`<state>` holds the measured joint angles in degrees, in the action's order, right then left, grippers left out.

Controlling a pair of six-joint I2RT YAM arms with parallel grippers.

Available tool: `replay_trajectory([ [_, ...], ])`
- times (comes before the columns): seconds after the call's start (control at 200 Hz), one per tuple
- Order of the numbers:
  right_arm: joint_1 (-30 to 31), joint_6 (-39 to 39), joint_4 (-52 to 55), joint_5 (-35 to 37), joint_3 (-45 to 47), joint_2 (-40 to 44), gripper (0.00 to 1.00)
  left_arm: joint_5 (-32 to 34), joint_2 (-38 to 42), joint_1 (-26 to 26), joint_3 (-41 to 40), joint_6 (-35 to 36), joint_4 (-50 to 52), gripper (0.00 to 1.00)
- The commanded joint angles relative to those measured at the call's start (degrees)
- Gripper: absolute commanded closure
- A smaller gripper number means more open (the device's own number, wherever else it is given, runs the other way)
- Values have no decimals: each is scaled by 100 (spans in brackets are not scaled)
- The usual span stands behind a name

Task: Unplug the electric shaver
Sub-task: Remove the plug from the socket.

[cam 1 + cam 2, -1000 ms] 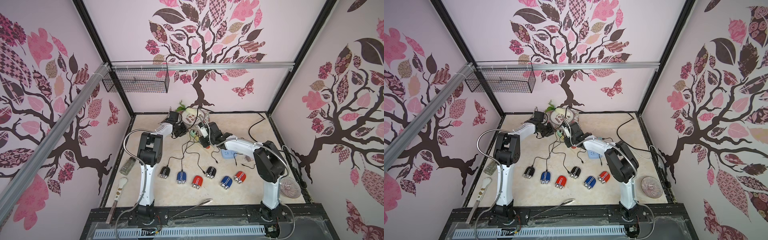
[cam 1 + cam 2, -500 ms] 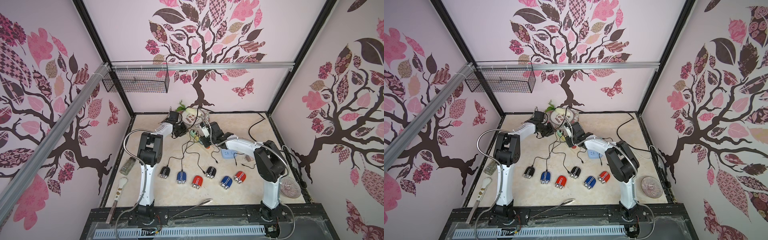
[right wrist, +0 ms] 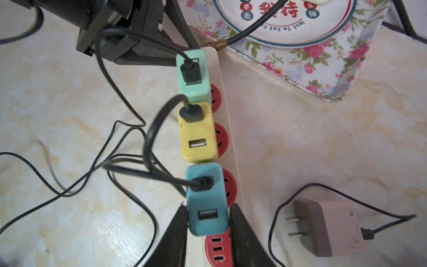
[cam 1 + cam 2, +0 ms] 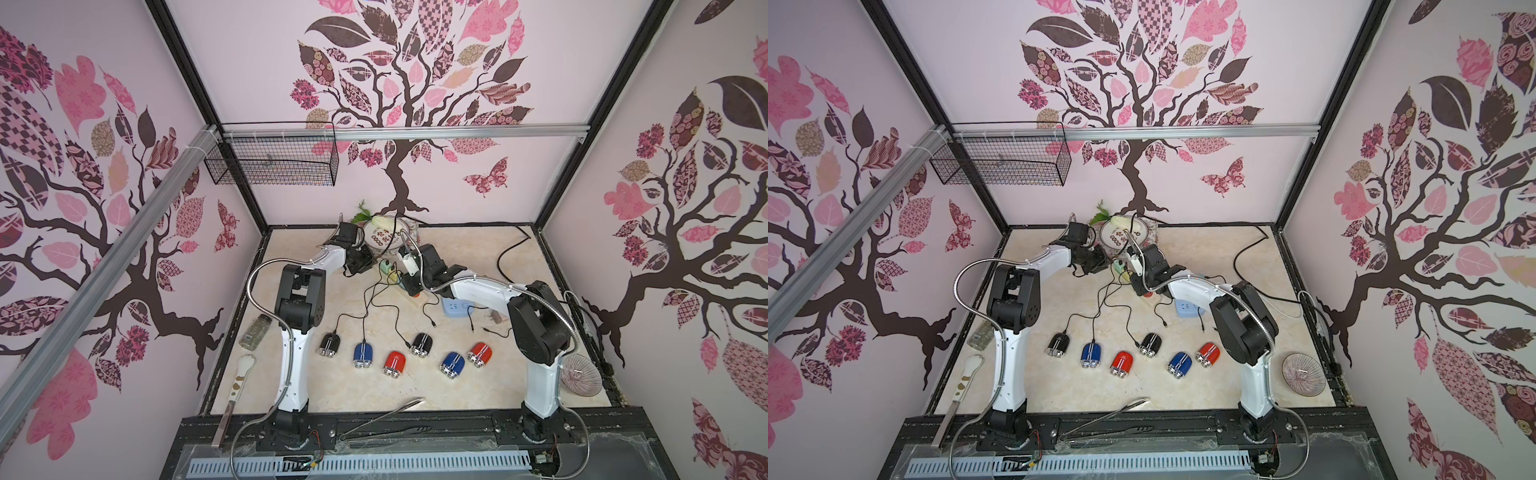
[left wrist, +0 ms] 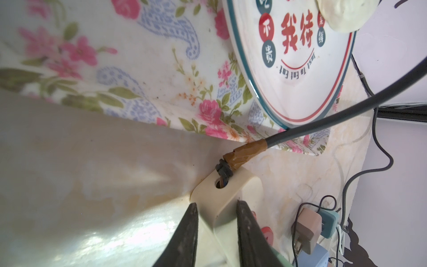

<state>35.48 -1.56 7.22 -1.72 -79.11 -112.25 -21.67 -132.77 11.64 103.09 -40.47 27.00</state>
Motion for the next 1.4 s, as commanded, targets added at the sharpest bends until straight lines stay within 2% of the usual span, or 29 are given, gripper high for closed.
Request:
replay_trajectory([
  [0.0, -28, -100, 117, -100, -178, -278, 67, 207, -100, -21, 202, 107, 336, 70],
  [0.335, -25, -141, 182, -137, -313, -428, 65, 193, -112, -18, 236, 92, 341, 70],
  [0.46, -32, -151, 174, -131, -333, -395, 69, 198, -101, -24, 244, 91, 350, 70],
  [1.396, -15, -182, -105, -14, -140, 581, 71, 392, -126, -11, 345, 83, 494, 71],
])
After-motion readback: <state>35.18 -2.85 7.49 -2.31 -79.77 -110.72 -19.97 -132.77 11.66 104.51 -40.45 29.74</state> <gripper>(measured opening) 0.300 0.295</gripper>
